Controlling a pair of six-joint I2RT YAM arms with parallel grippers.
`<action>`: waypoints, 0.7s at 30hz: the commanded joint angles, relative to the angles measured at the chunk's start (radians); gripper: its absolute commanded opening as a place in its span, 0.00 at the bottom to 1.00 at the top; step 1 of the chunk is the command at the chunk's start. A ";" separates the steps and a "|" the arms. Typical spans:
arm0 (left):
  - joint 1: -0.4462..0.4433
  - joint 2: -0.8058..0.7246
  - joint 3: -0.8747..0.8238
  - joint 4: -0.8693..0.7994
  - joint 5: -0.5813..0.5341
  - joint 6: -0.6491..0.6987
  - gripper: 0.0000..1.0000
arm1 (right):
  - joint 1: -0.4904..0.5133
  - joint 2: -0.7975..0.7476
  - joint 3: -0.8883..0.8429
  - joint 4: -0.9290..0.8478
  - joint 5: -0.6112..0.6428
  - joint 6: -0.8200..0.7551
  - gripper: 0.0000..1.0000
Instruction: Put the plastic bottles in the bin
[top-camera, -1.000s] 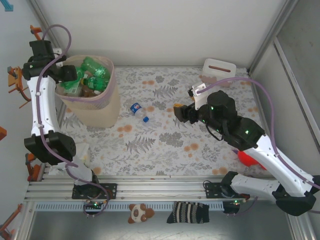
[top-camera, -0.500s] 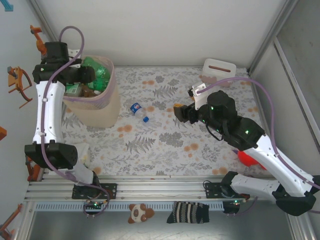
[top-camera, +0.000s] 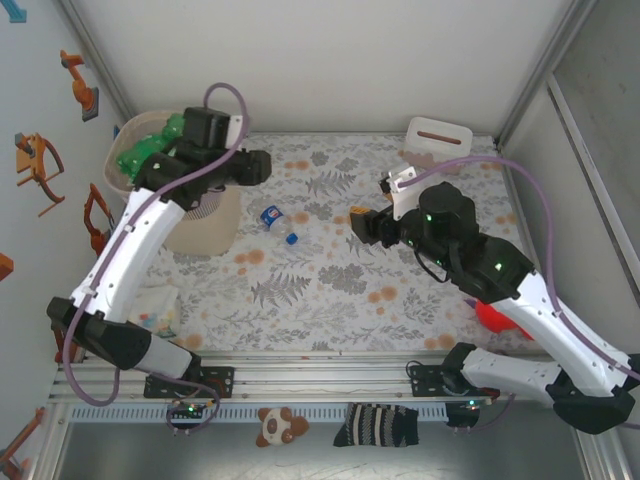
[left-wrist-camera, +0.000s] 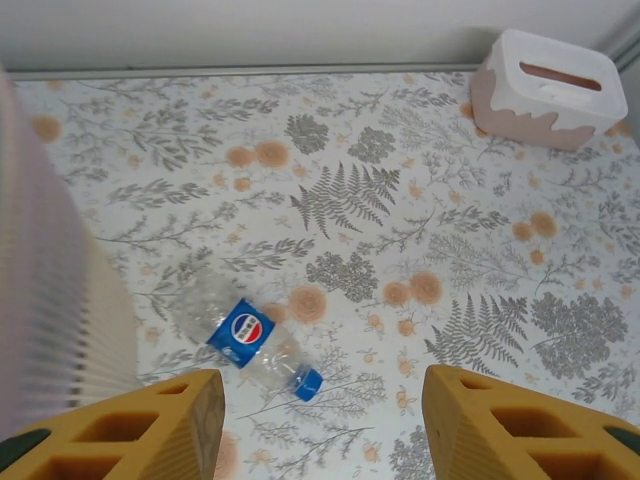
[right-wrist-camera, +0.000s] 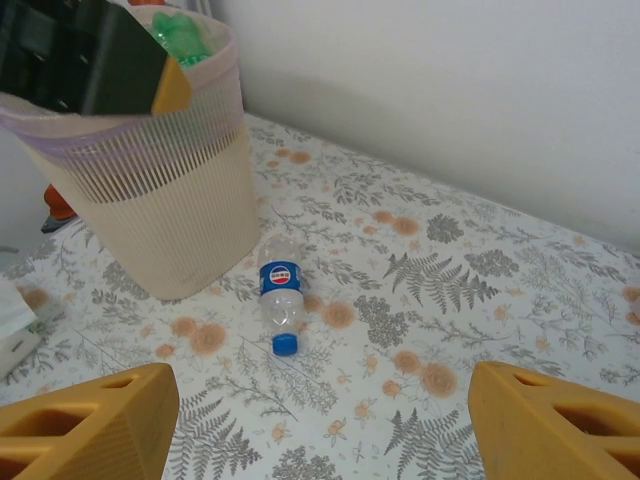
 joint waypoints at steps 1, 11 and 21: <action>-0.055 0.041 -0.039 0.076 -0.138 -0.113 0.54 | -0.005 -0.036 -0.003 0.015 0.026 0.000 0.75; -0.095 0.241 -0.125 0.071 -0.256 -0.388 0.57 | -0.005 -0.069 -0.018 -0.004 0.037 0.007 0.75; -0.093 0.441 -0.148 0.063 -0.225 -0.526 0.71 | -0.006 -0.082 -0.030 -0.012 0.043 0.007 0.75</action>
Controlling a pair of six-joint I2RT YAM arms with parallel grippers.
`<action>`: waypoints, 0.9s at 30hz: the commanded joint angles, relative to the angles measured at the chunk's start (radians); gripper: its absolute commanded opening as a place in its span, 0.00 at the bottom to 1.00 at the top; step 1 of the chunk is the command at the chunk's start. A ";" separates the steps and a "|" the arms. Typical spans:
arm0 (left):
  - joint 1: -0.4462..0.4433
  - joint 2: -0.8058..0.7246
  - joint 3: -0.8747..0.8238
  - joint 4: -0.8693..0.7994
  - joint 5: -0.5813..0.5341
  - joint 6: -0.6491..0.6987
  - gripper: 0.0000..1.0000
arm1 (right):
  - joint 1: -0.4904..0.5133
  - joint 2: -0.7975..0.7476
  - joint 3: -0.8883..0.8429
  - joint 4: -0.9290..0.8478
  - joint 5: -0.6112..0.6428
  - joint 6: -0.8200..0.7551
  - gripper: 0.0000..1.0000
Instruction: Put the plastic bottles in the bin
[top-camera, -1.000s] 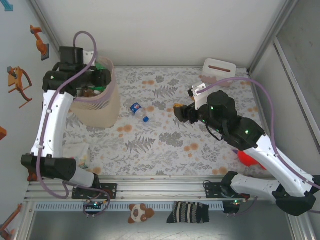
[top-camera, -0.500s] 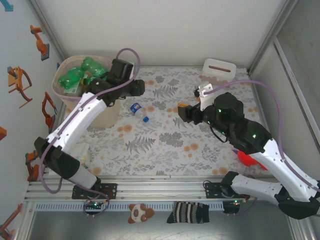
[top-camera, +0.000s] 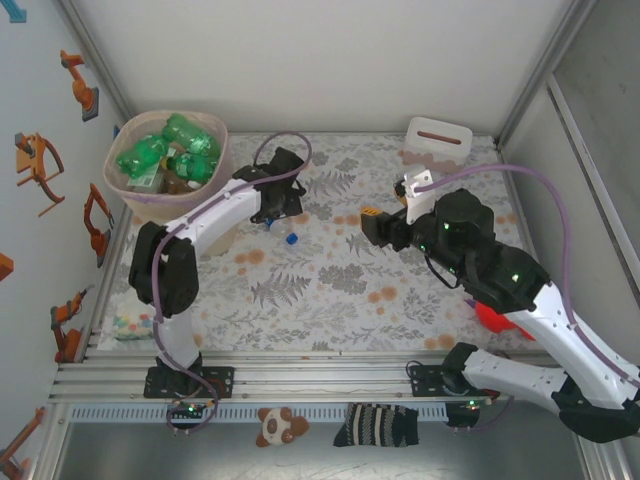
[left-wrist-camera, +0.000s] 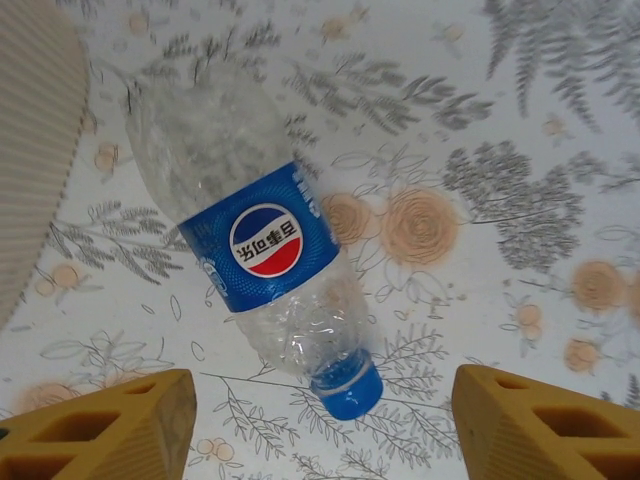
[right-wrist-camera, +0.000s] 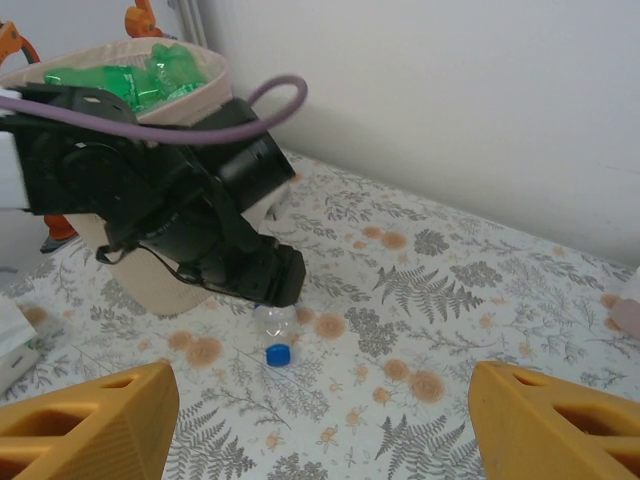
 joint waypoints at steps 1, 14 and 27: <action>0.001 0.039 0.001 -0.017 -0.014 -0.079 0.74 | -0.005 -0.018 -0.015 -0.003 0.020 0.007 0.75; 0.065 0.217 0.070 0.002 0.060 -0.093 0.85 | -0.005 -0.011 -0.013 -0.015 0.028 -0.004 0.75; 0.075 0.246 0.077 0.013 0.088 -0.074 0.67 | -0.005 -0.013 -0.015 -0.018 0.031 0.002 0.75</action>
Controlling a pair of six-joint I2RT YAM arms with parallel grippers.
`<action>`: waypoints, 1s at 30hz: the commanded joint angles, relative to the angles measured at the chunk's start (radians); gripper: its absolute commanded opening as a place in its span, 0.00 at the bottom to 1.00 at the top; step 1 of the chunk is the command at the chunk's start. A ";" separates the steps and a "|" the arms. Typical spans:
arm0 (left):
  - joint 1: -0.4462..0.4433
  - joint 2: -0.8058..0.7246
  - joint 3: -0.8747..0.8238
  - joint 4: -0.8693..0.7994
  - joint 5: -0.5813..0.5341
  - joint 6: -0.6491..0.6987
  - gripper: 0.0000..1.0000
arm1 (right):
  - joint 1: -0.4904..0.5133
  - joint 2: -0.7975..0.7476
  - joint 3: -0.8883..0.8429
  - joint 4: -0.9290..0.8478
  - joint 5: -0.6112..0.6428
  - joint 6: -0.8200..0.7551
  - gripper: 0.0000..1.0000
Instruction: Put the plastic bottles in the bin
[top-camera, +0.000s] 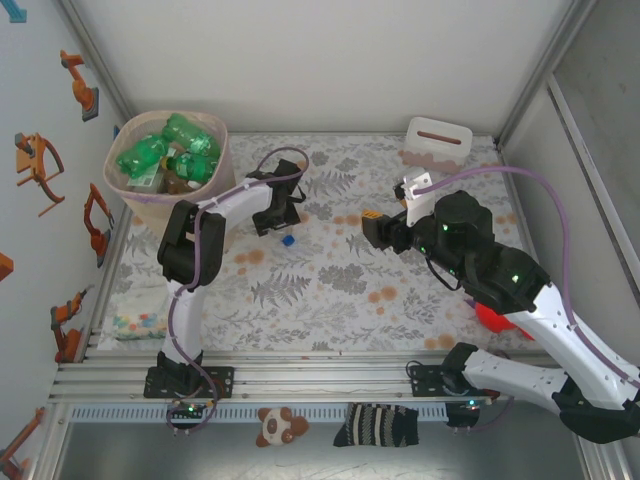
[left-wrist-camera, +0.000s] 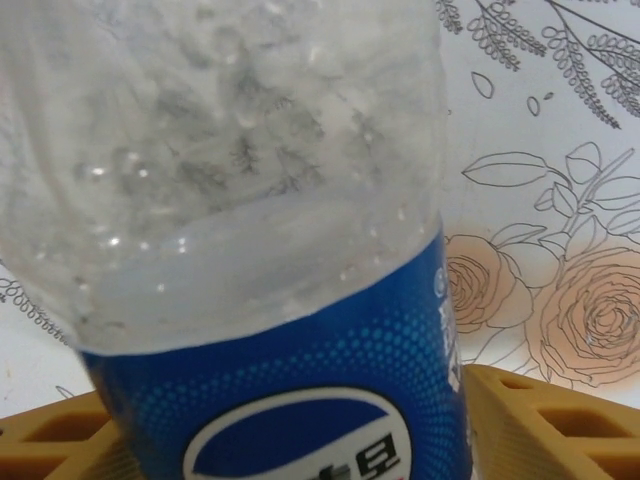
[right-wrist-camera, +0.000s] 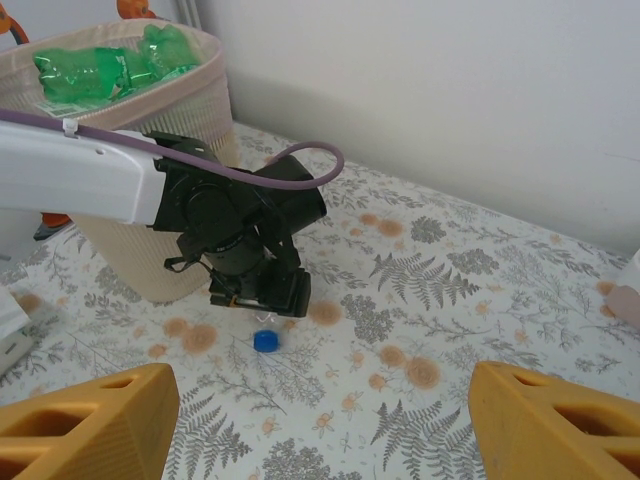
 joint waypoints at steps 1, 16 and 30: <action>0.000 -0.005 0.024 -0.009 0.008 0.005 0.66 | -0.006 -0.008 -0.009 0.004 0.027 0.001 0.75; -0.029 -0.137 0.033 -0.009 0.018 0.035 0.59 | -0.006 -0.012 -0.005 0.006 0.026 0.003 0.75; -0.043 -0.398 0.139 -0.008 0.066 0.072 0.58 | -0.005 -0.004 -0.001 0.018 0.023 -0.001 0.75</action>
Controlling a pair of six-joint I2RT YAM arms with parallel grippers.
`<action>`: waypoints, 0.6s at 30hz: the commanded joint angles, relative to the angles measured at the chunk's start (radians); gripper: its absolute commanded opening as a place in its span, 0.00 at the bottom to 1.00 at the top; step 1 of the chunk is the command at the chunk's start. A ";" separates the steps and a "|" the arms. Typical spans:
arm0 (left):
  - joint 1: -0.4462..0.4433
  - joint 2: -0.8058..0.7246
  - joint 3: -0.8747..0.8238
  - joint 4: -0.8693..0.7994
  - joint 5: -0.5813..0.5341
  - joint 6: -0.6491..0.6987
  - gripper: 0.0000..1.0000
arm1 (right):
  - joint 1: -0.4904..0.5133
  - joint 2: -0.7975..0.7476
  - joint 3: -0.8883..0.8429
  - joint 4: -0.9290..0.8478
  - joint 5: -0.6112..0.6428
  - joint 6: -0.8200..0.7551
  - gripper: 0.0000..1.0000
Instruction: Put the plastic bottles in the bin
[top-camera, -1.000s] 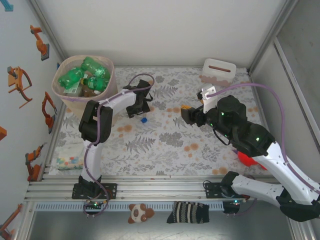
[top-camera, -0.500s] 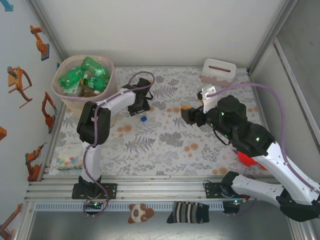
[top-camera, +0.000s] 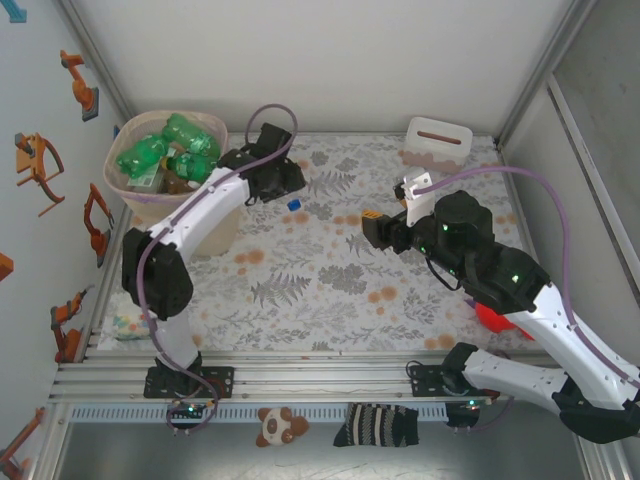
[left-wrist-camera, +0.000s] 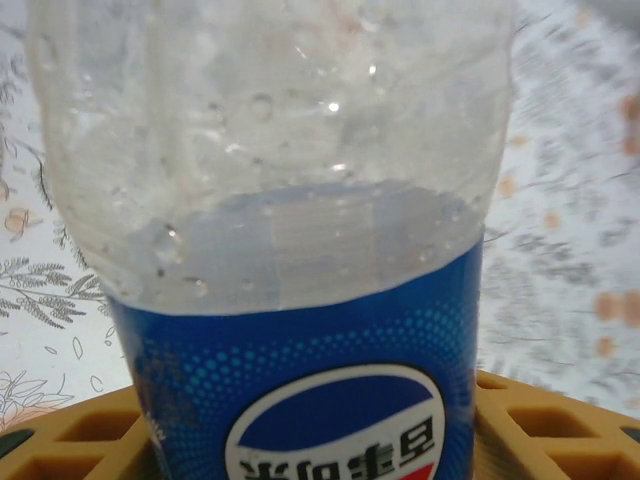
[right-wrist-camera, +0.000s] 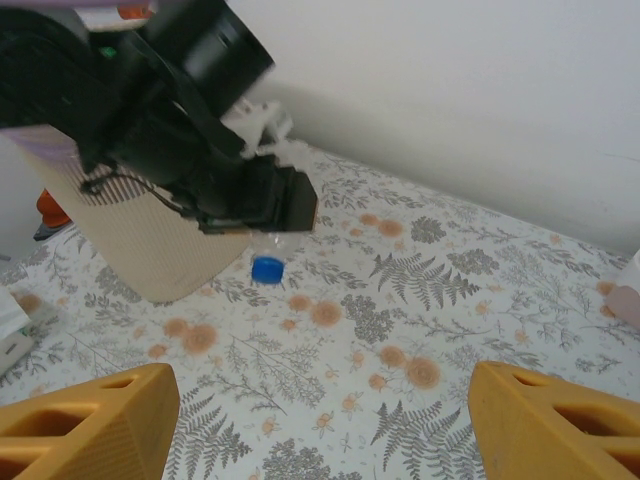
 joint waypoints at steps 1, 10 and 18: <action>-0.002 -0.089 0.056 -0.012 0.016 0.026 0.58 | -0.005 -0.004 0.000 0.020 0.022 -0.001 0.75; 0.027 -0.234 0.186 -0.110 -0.062 0.079 0.58 | -0.005 0.002 -0.004 0.026 0.013 -0.001 0.75; 0.160 -0.361 0.188 -0.207 -0.106 0.096 0.58 | -0.005 0.005 -0.011 0.034 0.009 -0.002 0.75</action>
